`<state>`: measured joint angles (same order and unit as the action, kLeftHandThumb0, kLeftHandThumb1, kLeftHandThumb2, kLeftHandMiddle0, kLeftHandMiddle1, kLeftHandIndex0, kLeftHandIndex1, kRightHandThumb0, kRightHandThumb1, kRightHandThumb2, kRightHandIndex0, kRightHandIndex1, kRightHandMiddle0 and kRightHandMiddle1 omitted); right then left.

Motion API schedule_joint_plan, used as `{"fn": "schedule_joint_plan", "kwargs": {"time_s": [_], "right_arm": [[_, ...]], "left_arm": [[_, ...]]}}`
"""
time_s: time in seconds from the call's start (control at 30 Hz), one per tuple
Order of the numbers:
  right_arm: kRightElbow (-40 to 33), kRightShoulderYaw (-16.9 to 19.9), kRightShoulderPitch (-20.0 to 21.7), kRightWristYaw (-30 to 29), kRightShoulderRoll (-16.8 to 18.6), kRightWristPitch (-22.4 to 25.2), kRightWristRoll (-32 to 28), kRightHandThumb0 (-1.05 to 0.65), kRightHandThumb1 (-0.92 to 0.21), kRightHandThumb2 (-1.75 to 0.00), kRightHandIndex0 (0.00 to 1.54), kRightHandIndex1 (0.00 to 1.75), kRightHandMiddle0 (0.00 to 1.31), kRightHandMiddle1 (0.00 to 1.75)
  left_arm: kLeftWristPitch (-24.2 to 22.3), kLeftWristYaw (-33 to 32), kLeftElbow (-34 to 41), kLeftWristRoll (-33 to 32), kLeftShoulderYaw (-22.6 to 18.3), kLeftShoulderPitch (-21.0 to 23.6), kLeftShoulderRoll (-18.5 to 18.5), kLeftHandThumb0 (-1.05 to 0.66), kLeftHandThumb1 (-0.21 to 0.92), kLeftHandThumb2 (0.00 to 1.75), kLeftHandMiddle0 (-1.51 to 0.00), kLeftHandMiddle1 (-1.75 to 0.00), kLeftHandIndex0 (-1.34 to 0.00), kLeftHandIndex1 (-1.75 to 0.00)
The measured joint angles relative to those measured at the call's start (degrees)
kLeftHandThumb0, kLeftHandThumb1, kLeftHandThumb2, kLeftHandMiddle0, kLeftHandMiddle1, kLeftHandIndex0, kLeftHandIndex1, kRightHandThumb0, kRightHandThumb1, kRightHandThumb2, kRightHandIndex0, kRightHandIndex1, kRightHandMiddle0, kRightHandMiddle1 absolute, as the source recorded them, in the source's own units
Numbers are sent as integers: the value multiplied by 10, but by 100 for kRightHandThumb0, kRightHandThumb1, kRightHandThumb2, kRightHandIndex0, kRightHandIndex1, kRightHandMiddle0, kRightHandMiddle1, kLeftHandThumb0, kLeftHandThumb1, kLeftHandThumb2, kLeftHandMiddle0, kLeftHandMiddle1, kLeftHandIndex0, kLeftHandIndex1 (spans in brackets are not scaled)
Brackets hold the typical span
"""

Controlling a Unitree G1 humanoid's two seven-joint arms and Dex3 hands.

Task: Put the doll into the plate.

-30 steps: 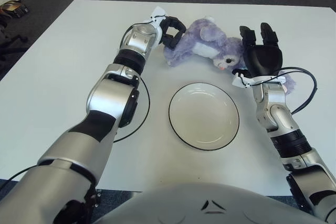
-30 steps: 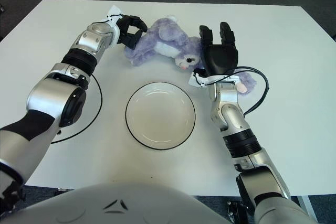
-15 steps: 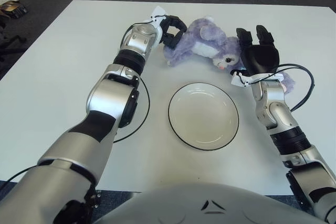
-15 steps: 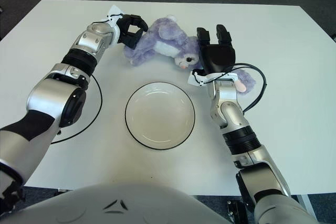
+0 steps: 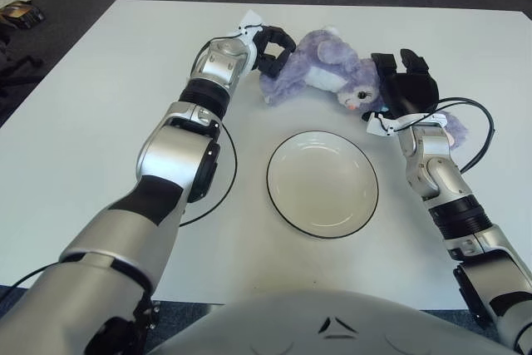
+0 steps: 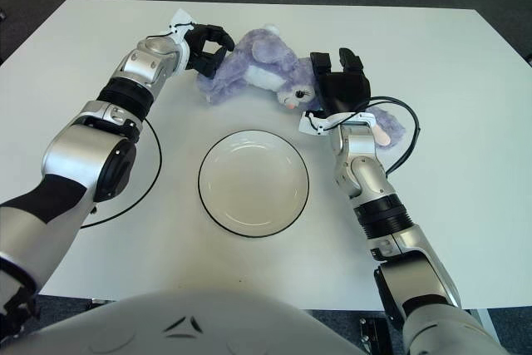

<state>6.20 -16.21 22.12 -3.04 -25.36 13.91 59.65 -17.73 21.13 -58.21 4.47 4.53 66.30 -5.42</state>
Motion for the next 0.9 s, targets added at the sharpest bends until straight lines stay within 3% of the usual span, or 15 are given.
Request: {"fn": "schedule_joint_plan", "kwargs": {"time_s": [0.27, 0.57, 0.9], "right_arm": [[68, -1, 36, -12, 3, -24, -35, -76, -62, -62, 14, 21, 0, 54], [141, -5, 67, -57, 15, -44, -63, -71, -56, -67, 8, 42, 0, 63], [181, -8, 84, -84, 21, -55, -91, -66, -46, -77, 6, 49, 0, 73]], "left_arm": [[2, 2, 5, 1, 2, -3, -1, 0, 12, 153, -80, -166, -53, -175], [6, 2, 12, 3, 5, -12, -1, 0, 9, 155, -82, -164, -55, -175], [7, 6, 12, 3, 6, -14, -2, 0, 10, 154, -81, -166, -54, -175]]}}
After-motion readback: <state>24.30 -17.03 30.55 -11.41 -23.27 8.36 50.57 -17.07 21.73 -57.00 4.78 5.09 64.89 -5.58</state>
